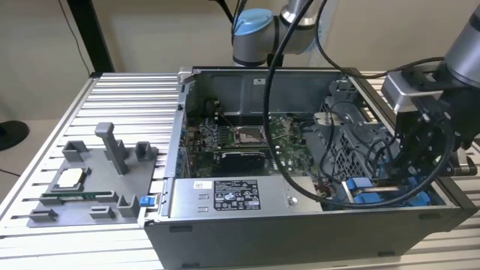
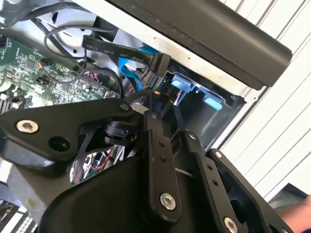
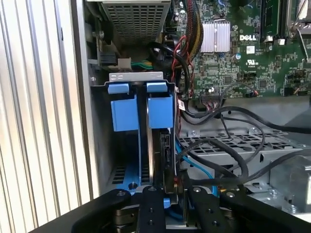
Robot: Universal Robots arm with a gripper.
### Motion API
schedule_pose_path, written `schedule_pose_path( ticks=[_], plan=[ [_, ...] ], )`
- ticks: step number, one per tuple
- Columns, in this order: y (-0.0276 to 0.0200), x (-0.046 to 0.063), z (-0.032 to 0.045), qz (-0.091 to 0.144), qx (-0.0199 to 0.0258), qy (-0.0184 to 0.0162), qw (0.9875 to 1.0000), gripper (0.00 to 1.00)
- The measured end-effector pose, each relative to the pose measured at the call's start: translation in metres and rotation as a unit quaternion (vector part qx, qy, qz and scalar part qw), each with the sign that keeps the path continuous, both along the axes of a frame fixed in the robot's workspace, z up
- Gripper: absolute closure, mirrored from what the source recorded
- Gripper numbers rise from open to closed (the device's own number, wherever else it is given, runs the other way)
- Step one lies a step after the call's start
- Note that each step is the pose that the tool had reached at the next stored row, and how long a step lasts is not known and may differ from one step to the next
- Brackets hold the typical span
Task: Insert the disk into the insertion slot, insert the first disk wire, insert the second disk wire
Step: 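Insert the first disk wire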
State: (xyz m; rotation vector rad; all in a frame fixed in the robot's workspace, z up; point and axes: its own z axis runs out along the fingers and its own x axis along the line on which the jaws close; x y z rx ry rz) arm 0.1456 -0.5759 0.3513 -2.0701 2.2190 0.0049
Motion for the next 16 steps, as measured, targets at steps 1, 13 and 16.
schedule_pose_path(
  ticks=[1,13,16],
  plan=[
    [0.0,0.0,0.0047,0.0,-0.0002,0.0,1.0,0.0],
    [0.0,0.034,0.0234,0.001,0.008,0.0021,1.0,0.0],
    [0.0,0.039,0.0254,0.002,0.0175,0.0036,0.9998,0.0]
  ],
)
